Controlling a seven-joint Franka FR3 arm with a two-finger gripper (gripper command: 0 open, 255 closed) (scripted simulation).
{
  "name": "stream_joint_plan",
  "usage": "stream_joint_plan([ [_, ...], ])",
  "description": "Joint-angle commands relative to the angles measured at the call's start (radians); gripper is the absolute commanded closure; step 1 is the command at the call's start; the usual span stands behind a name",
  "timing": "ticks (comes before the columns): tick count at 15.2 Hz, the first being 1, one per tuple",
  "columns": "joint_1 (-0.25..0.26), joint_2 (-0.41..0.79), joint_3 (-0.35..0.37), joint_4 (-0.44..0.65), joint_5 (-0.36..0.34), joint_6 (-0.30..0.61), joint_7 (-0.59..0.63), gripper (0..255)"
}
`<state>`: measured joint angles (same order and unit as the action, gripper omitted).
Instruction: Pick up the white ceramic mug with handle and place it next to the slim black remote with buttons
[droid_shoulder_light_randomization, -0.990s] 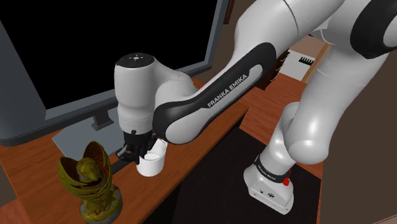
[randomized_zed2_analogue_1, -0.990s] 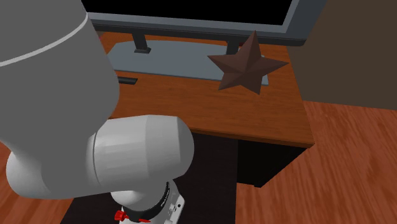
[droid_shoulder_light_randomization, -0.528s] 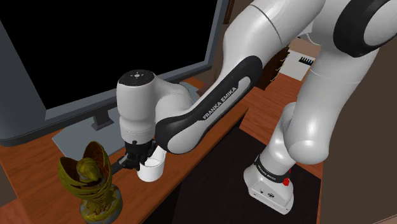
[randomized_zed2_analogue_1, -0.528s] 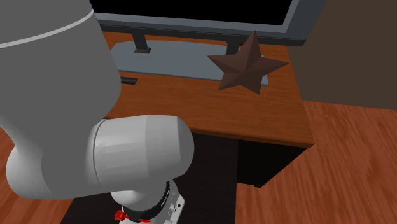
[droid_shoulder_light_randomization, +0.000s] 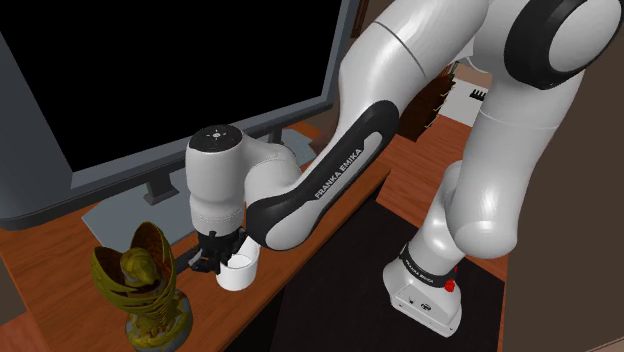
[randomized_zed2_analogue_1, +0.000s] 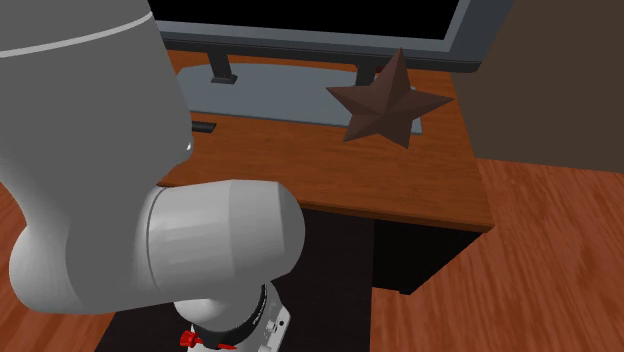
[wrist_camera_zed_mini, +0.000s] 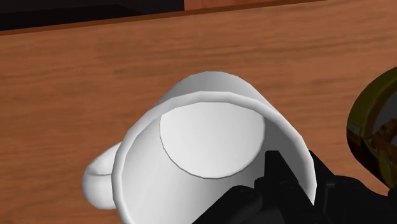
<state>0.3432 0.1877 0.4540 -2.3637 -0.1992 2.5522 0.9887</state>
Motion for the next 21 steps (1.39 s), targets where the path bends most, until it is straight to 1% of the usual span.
stream_joint_plan([
  [1, 0.000, 0.001, 0.000, 0.000, -0.001, 0.001, 0.000, 255],
  [4, 0.000, 0.001, 0.000, 0.000, -0.001, 0.001, 0.000, 255],
  [5, 0.000, 0.001, 0.000, 0.000, -0.001, 0.001, 0.000, 0],
  [10, 0.000, 0.001, 0.000, 0.000, -0.001, 0.001, 0.000, 0],
  [14, -0.019, -0.117, 0.032, 0.015, 0.104, -0.115, -0.073, 0],
  [21, -0.018, -0.117, 0.031, 0.015, 0.104, -0.115, -0.073, 0],
])
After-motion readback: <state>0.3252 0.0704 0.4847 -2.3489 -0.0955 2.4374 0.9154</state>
